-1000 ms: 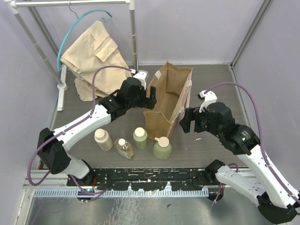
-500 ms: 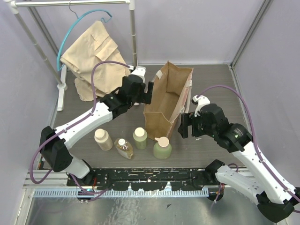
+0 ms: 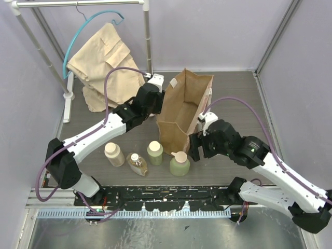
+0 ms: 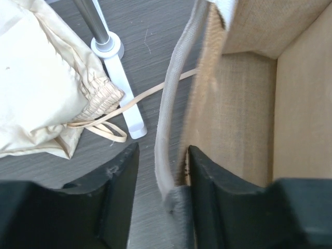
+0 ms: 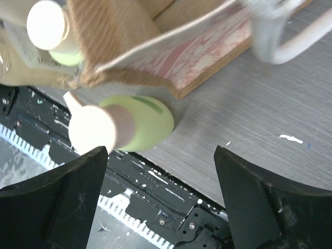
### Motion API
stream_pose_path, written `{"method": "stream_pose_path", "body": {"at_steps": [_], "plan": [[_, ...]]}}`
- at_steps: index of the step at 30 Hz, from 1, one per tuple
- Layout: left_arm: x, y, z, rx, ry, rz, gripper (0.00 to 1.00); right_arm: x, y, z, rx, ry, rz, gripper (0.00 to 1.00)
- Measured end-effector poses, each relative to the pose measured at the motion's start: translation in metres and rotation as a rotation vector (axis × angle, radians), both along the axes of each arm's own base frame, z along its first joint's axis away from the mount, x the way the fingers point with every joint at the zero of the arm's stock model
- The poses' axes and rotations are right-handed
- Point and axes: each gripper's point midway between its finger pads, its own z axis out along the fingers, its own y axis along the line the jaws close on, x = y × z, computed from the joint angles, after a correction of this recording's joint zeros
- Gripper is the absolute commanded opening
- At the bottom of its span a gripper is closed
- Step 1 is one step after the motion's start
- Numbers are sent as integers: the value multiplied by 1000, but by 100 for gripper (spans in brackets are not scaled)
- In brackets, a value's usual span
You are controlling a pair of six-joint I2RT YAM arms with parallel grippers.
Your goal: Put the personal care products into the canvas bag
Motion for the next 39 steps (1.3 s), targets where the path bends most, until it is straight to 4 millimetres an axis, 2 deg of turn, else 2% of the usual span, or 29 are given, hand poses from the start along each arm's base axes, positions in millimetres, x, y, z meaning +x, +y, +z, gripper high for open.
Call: {"method": "stream_pose_path", "body": {"at_steps": [2, 7, 10, 21, 29, 36, 39], "plan": [[0, -1, -4, 6, 9, -4, 21, -10, 13, -6, -27, 14, 46, 91], [0, -4, -14, 21, 30, -15, 8, -34, 47, -26, -134, 25, 149, 93], [-1, -6, -12, 19, 37, -25, 0, -39, 57, -33, -173, 24, 162, 94], [-3, -6, -11, 15, 43, -36, 0, -25, 73, -48, -220, -4, 120, 94], [-8, -2, -7, 8, 36, -37, 0, -23, 79, -62, -240, 5, 123, 85], [-9, -1, -9, 5, 41, -32, 0, -27, 71, -73, -273, 27, 128, 69], [-9, -1, -9, 4, 41, -32, 0, -27, 71, -73, -271, 25, 131, 57]]}}
